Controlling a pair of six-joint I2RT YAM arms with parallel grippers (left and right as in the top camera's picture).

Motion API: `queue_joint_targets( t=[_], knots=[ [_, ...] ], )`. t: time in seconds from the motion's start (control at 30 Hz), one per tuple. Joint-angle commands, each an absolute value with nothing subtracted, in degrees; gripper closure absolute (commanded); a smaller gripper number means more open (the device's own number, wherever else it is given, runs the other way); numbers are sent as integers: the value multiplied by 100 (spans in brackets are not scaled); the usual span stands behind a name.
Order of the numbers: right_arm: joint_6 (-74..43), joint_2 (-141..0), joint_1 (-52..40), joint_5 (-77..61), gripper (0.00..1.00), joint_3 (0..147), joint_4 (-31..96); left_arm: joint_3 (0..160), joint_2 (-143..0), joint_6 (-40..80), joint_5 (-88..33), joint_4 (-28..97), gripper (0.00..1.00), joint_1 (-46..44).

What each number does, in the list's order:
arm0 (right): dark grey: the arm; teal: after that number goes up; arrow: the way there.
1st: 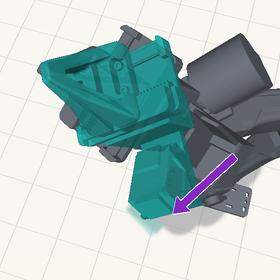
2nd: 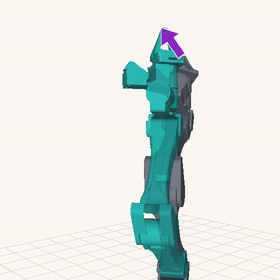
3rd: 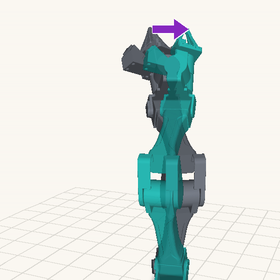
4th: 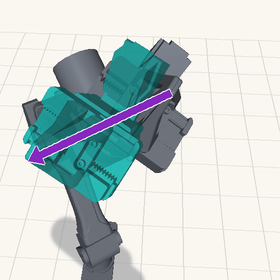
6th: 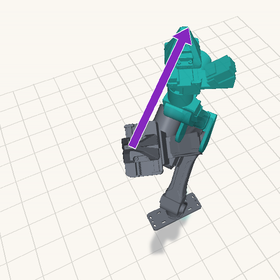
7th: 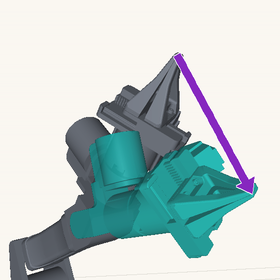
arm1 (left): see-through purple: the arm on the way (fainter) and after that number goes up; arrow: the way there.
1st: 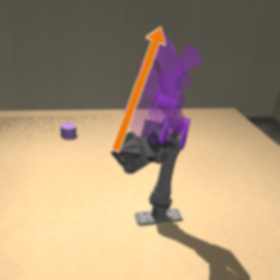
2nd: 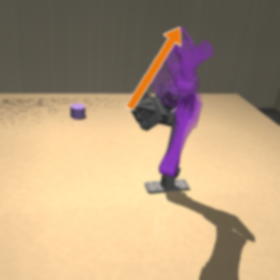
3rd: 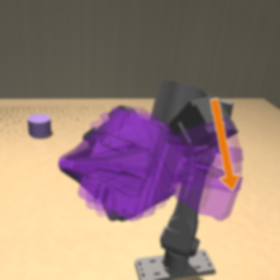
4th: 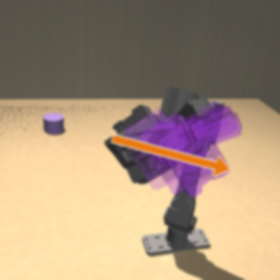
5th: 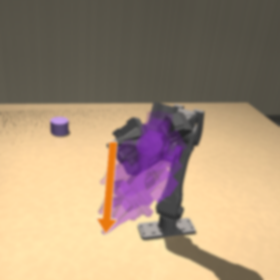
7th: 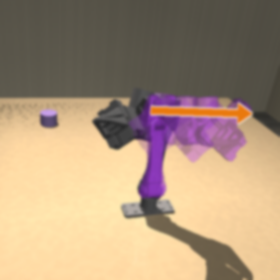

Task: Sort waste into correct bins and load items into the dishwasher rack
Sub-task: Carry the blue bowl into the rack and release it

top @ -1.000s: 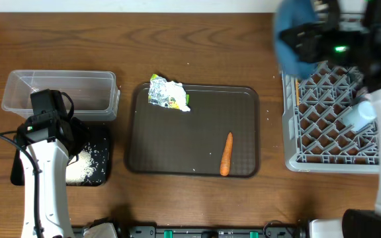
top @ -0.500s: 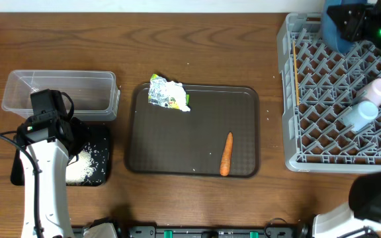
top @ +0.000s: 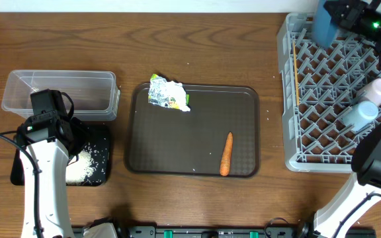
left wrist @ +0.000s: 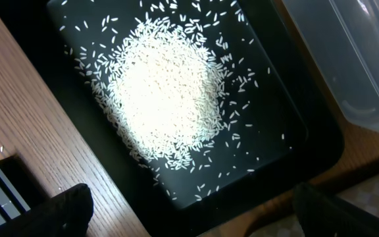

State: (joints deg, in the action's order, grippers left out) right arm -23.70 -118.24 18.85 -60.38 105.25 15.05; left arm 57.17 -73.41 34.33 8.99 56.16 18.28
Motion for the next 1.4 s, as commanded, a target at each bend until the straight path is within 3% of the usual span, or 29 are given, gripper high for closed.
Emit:
queue_joint_targets(
  t=[0.0,0.17,1.07,1.37],
  knots=[
    [-3144,-11824,1909,-6372,99,10560,1452,5808,-7323,3461,950,5634,0,1857],
    [-3833,-11824,1909,-6497,99,10560,1457,5808,-7323,3461,950,5634,0,1857],
    [-3763,-11821,2342,-6735,99,10106,1586,5808,-7323,3461,950,5634,0,1857],
    [-3747,-11821,2641,-6945,83,10106,1658,5808,-7323,3461,950,5634,0,1857]
  ],
)
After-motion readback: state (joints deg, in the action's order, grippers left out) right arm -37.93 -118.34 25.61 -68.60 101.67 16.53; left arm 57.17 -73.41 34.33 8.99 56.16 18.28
